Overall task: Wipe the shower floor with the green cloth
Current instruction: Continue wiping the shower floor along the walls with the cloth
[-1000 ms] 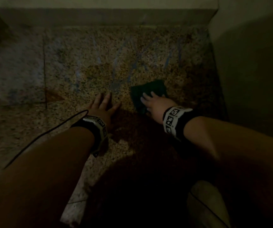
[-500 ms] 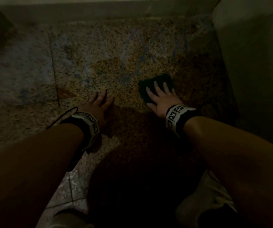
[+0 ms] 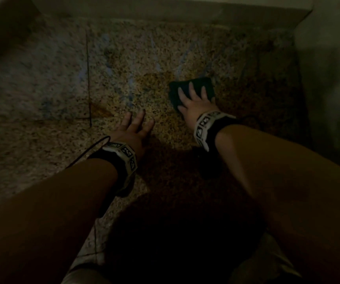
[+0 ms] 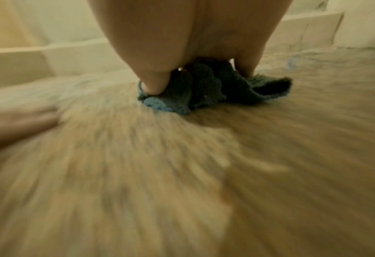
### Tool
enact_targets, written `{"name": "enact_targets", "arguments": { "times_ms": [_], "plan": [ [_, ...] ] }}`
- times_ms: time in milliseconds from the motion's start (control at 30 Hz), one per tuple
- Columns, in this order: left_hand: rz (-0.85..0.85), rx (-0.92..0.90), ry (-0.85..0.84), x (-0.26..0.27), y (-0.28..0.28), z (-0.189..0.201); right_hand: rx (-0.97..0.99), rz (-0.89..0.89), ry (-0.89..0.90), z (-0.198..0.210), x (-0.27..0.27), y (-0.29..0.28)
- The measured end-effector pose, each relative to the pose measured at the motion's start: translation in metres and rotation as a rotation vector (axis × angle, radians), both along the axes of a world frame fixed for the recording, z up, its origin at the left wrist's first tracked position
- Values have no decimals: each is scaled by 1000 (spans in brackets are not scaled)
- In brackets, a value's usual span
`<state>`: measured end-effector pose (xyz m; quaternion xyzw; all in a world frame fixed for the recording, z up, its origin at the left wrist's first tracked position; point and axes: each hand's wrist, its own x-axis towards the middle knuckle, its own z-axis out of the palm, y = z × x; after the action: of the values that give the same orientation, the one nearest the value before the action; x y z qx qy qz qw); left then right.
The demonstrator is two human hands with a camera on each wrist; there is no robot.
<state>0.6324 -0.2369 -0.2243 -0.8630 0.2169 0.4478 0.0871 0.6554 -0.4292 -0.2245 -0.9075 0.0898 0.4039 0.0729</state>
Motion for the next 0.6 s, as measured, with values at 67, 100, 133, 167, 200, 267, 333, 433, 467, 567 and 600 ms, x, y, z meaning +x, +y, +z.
{"name": "enact_targets", "arguments": {
  "times_ms": [67,100,133,167,200,267,333,433,467,567,600],
  "plan": [
    [12,11,10,0,-1,2,2,-32,7,-1,13,4],
    [11,13,9,0,-2,3,-3,-35,9,0,13,6],
    [9,12,5,-1,-2,3,-14,-25,7,0,11,7],
    [8,11,4,-1,-1,4,-25,1,2,2,5,7],
    [8,13,4,-1,-1,5,-34,35,1,3,-4,7],
    [15,16,14,-1,-1,6,-40,109,14,5,-27,5],
    [17,14,19,-2,-2,7,-37,144,22,6,-52,4],
    [13,9,17,0,-2,6,-33,133,10,5,-67,2],
    [16,5,16,0,-2,6,-31,127,15,5,-65,2],
    [25,-14,-8,-4,-1,3,-22,110,22,4,-46,2],
    [33,-26,-18,-6,1,1,-16,91,22,3,-34,2]
  ]
}}
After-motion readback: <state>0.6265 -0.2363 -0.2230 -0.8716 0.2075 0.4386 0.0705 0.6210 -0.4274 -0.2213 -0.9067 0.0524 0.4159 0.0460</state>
